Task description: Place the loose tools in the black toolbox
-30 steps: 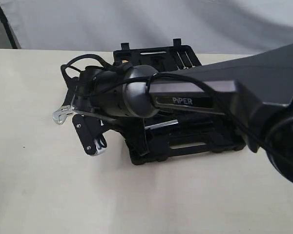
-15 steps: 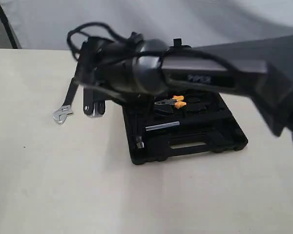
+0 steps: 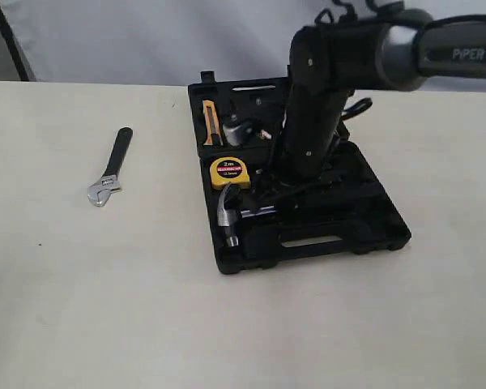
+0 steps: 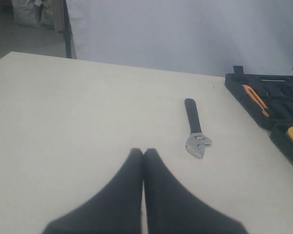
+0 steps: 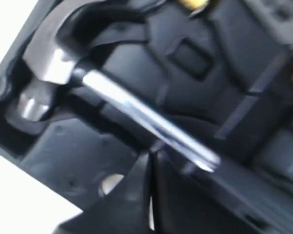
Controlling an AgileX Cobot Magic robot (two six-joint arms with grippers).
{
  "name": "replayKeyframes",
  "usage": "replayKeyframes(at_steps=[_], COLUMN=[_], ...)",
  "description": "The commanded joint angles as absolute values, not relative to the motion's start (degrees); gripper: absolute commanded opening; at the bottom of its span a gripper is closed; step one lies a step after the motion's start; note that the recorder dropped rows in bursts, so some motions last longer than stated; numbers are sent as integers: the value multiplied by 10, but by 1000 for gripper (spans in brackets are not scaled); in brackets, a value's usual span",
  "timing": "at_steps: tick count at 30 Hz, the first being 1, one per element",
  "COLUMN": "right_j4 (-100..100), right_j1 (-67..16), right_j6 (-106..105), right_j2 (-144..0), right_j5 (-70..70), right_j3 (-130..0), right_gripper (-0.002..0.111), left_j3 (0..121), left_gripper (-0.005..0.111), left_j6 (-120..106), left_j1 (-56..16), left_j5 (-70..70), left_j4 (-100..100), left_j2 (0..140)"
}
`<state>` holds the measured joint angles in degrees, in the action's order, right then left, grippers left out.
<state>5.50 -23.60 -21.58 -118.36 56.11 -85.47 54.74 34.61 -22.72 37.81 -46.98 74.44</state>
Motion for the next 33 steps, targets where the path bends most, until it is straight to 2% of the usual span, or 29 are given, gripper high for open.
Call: replayKeyframes(at_steps=[1, 13, 22, 33], right_j4=[100, 107, 147, 74], right_j1=[-256, -364, -374, -358], right_j6=[-281, -279, -278, -278], right_j2=[-1224, -1281, -1281, -1234], right_j5=[534, 475, 486, 653], right_j3=[-832, -837, -902, -1016], right_gripper=[-1, -1, -1, -1], left_j3=[542, 542, 542, 542], left_gripper=[1, 1, 1, 1], left_j6=[352, 352, 352, 352], left_j1=[-225, -225, -225, -225], left_j5=[368, 368, 368, 368], left_j4=[-462, -462, -462, -462], left_j2=[740, 740, 740, 740])
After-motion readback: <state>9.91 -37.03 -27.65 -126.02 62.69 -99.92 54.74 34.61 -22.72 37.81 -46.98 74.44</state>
